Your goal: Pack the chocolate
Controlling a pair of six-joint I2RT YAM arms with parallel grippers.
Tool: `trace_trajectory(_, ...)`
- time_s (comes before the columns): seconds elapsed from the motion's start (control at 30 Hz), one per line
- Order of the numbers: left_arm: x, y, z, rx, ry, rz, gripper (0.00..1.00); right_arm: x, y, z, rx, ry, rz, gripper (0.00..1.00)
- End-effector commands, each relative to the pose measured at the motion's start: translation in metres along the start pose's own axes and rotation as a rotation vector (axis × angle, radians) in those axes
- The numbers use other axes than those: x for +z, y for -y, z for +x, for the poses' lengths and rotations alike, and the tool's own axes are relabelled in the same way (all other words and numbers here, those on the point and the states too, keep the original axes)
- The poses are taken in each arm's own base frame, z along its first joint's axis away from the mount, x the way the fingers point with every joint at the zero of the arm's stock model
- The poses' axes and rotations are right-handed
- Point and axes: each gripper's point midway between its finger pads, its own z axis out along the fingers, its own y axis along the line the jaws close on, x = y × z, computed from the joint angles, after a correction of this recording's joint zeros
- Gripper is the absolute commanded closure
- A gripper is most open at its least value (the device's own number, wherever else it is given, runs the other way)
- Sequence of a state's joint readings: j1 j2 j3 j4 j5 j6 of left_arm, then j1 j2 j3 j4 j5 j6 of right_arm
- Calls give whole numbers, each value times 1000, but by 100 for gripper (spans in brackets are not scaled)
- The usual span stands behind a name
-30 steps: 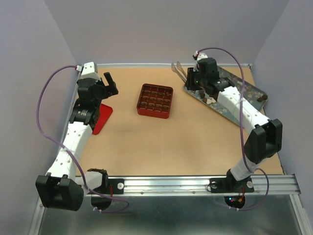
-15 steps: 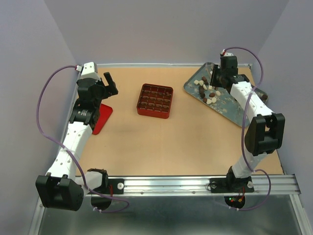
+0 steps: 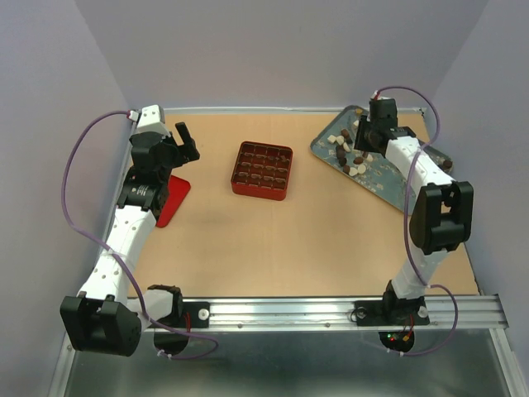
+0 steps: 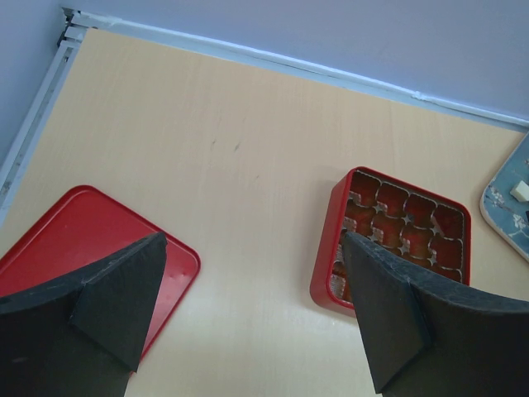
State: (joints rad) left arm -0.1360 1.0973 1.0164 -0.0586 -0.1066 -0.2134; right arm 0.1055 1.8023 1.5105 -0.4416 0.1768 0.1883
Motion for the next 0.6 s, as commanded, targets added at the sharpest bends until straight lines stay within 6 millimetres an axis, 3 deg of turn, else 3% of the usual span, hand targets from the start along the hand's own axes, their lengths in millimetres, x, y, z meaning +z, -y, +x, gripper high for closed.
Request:
trace_trajectory(0.0,-5,6,-29,5,74,12,1,2,6,-22,33,64,24,57)
trace_trajectory(0.57,-5,6,-29,6,74,9,1,27,7,-14,62,32,23,59)
